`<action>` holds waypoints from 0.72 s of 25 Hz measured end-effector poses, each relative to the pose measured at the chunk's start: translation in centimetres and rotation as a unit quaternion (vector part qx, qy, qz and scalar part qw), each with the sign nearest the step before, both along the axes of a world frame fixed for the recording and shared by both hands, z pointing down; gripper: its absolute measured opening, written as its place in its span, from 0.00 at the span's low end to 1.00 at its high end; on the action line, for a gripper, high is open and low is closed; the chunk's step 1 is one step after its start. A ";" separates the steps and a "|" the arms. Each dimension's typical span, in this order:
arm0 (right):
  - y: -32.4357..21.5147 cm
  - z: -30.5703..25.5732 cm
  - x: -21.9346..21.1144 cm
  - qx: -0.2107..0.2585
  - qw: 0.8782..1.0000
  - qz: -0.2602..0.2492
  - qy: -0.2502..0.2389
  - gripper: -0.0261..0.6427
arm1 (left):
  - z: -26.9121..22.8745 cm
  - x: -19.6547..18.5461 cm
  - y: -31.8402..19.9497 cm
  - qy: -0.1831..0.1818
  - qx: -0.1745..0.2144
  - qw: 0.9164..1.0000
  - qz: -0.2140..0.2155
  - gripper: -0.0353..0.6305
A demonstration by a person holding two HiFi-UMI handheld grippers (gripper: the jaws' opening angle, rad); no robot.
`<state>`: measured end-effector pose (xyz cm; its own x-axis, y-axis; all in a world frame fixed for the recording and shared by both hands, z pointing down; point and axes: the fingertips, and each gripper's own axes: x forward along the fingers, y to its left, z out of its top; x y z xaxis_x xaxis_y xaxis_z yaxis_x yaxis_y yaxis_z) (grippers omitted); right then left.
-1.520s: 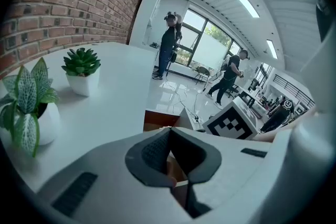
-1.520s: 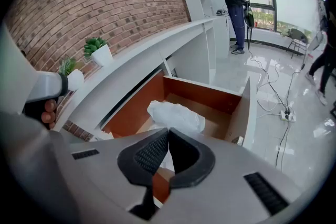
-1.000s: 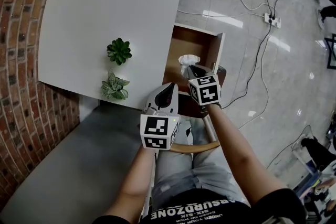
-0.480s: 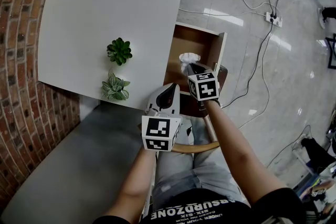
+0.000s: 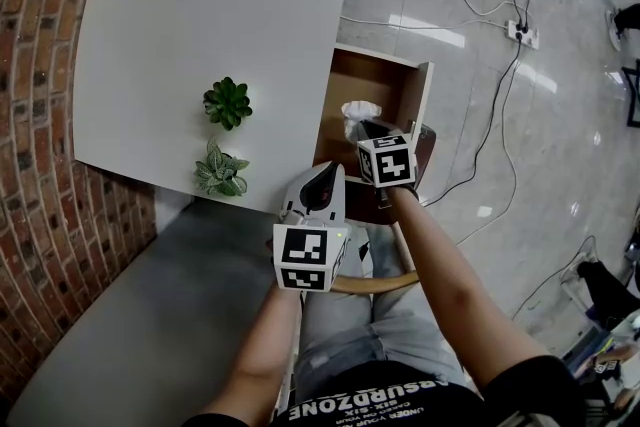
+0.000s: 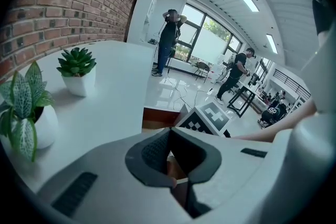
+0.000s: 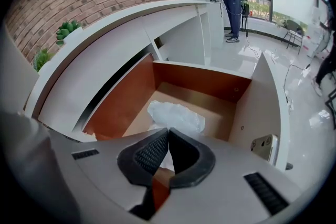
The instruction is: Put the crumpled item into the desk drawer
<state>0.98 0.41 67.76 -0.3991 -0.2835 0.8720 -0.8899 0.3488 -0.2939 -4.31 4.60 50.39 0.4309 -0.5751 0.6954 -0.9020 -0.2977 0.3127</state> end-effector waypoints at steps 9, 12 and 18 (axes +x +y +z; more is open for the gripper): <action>-0.2 1.3 0.0 -0.012 1.000 0.002 0.006 0.04 | 0.2 0.1 -0.2 -0.011 -0.001 1.000 0.006 0.06; -0.3 1.6 0.0 -0.014 1.000 0.001 0.008 0.04 | 0.2 0.1 -0.1 -0.009 -0.004 1.000 0.006 0.06; -0.7 1.9 -0.6 -0.024 1.000 0.008 0.002 0.04 | 0.3 0.2 -0.1 -0.013 -0.005 1.000 0.009 0.06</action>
<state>0.42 -0.27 69.66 -0.3923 -0.2479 0.8858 -0.8959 0.3211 -0.3069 -4.15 4.45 50.69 0.4231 -0.5602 0.7121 -0.9043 -0.3107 0.2929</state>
